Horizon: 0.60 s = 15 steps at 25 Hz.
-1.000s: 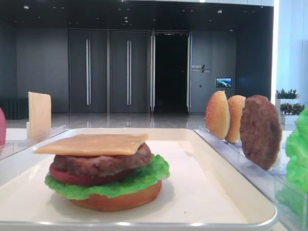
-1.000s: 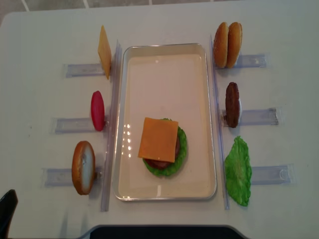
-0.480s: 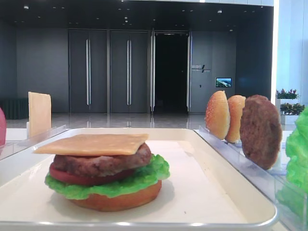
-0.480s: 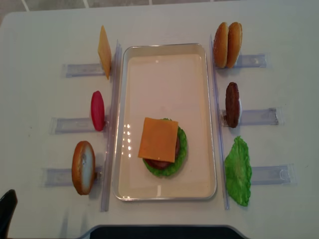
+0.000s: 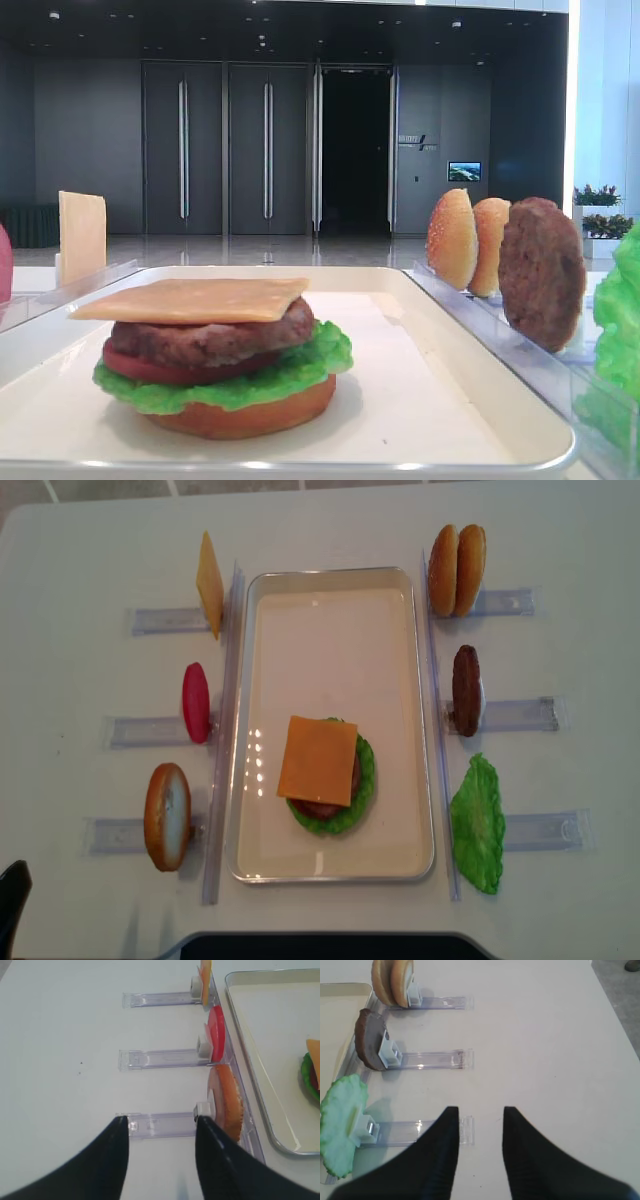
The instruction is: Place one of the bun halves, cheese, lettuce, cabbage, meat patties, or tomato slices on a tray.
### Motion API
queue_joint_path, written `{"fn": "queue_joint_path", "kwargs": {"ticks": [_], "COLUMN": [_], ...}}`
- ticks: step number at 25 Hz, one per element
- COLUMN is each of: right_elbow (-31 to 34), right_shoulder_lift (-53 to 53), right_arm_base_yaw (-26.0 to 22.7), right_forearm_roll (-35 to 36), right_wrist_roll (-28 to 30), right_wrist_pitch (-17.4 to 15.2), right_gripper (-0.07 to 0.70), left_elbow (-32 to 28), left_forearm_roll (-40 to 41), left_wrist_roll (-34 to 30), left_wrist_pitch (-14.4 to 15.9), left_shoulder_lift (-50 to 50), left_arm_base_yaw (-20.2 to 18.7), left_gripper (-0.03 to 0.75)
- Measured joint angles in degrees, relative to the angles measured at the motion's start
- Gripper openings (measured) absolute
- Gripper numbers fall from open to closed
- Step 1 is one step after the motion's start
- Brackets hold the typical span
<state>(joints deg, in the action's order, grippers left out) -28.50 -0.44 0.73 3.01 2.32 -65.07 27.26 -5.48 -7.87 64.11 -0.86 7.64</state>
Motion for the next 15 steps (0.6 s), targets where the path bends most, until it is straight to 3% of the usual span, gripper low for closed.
{"fn": "queue_joint_path", "kwargs": {"ticks": [15], "right_elbow": [0.0], "right_shoulder_lift": [0.0], "right_arm_base_yaw": [0.0], "right_forearm_roll": [0.0], "right_wrist_roll": [0.0], "right_wrist_pitch": [-0.1], "right_gripper": [0.24], "left_elbow": [0.0], "left_forearm_roll": [0.0], "left_wrist_roll": [0.0], "left_wrist_pitch": [0.0], "left_shoulder_lift": [0.0], "left_arm_base_yaw": [0.0], "left_gripper": [0.319]}}
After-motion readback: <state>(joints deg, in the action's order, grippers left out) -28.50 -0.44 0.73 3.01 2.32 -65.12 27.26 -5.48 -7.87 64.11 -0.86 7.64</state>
